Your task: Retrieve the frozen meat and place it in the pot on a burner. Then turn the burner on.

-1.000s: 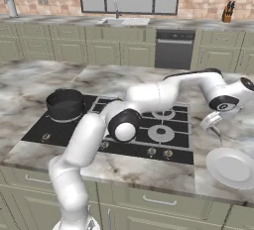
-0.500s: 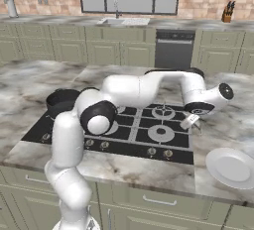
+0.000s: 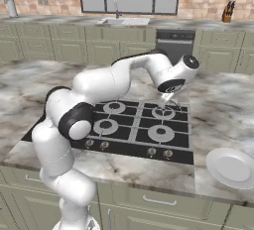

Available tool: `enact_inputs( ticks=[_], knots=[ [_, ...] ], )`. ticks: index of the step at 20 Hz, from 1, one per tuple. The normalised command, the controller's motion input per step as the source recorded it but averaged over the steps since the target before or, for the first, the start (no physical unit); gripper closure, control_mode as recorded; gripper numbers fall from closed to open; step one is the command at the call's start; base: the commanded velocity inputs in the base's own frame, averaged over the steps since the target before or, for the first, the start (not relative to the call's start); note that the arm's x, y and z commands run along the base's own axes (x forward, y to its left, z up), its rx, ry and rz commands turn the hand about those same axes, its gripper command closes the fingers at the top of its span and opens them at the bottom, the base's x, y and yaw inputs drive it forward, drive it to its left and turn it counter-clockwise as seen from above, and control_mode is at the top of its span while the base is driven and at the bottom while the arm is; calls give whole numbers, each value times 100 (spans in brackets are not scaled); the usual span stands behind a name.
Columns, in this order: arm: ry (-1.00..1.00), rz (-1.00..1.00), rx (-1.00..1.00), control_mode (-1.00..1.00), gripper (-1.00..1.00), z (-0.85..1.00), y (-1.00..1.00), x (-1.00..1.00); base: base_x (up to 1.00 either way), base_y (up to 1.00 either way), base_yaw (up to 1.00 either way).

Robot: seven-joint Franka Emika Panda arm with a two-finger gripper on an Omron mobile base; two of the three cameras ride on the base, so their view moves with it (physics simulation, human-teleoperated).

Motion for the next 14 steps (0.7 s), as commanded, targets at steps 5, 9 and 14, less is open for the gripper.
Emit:
enact_inputs(
  ticks=[5,9,14],
  knots=[
    [3,8,-18,-100,100,24,97,25,0,0,0],
    [0,16,-8,-100,100,2,96,28,0,0,0],
    [6,21,-1,-100,100,23,88,32,0,0,0]
  ],
)
